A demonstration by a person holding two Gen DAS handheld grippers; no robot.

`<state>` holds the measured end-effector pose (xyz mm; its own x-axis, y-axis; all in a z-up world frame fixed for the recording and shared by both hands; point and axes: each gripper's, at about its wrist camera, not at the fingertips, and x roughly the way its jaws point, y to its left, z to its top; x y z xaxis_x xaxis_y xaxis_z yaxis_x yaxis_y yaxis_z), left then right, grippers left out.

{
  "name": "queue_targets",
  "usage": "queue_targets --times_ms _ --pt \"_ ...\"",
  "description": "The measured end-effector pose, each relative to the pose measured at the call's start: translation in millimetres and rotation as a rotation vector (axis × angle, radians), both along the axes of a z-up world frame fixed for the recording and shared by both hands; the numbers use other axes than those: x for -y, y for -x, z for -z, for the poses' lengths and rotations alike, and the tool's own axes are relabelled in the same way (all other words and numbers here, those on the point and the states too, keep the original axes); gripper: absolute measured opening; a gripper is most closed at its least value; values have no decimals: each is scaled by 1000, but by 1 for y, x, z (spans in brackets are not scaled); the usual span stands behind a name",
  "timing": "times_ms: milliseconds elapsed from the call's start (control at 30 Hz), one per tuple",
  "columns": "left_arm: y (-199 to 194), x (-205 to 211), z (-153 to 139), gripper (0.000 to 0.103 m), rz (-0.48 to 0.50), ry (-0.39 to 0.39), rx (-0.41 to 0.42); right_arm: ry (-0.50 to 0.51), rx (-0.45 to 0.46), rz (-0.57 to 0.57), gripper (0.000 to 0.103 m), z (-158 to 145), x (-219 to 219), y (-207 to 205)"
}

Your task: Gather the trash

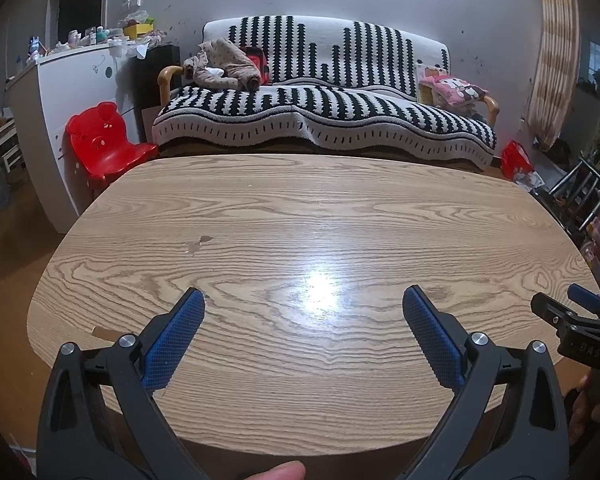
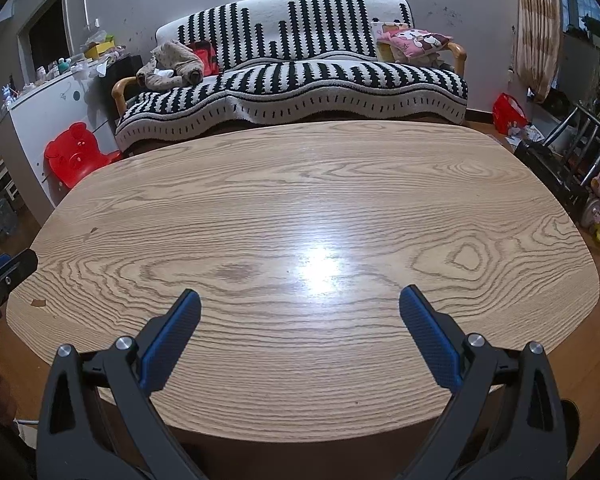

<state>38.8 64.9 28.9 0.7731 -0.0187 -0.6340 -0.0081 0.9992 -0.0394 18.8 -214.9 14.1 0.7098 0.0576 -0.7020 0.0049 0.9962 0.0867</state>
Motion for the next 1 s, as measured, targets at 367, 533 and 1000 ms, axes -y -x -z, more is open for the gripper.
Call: queue_targets --times_ms 367,533,1000 --pt "-3 0 1 96 7 -2 -6 -2 -4 0 96 0 0 -1" --pt "-3 0 2 96 6 2 -7 4 -4 3 96 1 -2 -3" --pt "-6 1 4 96 0 41 -41 48 -1 9 96 7 -5 -7"
